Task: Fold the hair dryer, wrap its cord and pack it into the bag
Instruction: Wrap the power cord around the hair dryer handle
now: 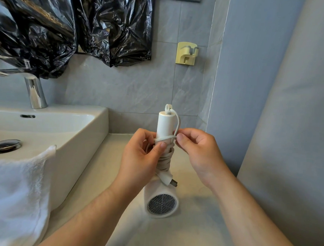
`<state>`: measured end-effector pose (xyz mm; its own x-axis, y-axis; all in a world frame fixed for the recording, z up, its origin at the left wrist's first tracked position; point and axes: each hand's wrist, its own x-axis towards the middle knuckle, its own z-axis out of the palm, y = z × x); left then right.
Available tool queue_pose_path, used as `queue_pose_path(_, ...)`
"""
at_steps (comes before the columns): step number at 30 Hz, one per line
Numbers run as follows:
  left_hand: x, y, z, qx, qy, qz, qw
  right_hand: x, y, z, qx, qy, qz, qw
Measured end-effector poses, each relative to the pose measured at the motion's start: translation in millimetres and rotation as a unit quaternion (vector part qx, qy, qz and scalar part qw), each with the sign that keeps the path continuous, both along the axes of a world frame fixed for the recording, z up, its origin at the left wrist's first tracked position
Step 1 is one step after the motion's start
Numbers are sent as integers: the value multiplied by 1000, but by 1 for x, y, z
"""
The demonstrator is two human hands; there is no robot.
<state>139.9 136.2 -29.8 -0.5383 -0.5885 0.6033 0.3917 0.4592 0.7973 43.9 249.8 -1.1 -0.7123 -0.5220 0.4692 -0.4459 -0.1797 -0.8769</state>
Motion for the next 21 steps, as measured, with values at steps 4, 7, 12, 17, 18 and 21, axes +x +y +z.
queue_pose_path(4, 4, -3, 5, -17, -14, 3, 1000, 3, -1, -2, 13, -33, 21, 999)
queue_pose_path(7, 7, -2, 7, -48, -18, 13, 999, 5, -3, -2, 17, -3, -12, 1000)
queue_pose_path(12, 6, 7, 9, -32, -33, -7, 999, 3, -4, -1, 35, 38, -29, 998)
queue_pose_path(17, 3, 3, 22, 9, -38, -56, 998, 8, -4, 2, 25, 80, -15, 996)
queue_pose_path(18, 3, 0, 24, 22, -35, -55, 998, 9, -3, 4, 25, 99, -26, 994)
queue_pose_path(21, 4, -1, 25, 22, -40, -43, 998, 14, -2, 8, 7, 128, -63, 990)
